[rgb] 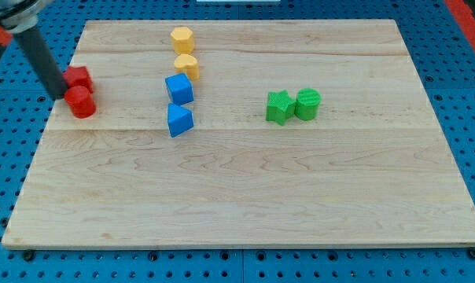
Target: Push the red circle a bit down
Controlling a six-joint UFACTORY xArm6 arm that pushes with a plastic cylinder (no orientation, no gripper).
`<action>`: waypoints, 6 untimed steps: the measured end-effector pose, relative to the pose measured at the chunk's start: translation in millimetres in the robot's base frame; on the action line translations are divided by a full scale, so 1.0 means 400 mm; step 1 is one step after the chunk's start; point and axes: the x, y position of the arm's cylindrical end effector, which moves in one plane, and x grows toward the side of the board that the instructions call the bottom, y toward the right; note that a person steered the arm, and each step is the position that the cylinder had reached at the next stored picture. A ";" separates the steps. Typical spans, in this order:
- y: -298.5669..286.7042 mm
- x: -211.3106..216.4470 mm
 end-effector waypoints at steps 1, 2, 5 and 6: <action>0.062 -0.052; -0.012 -0.057; 0.027 0.089; 0.040 0.235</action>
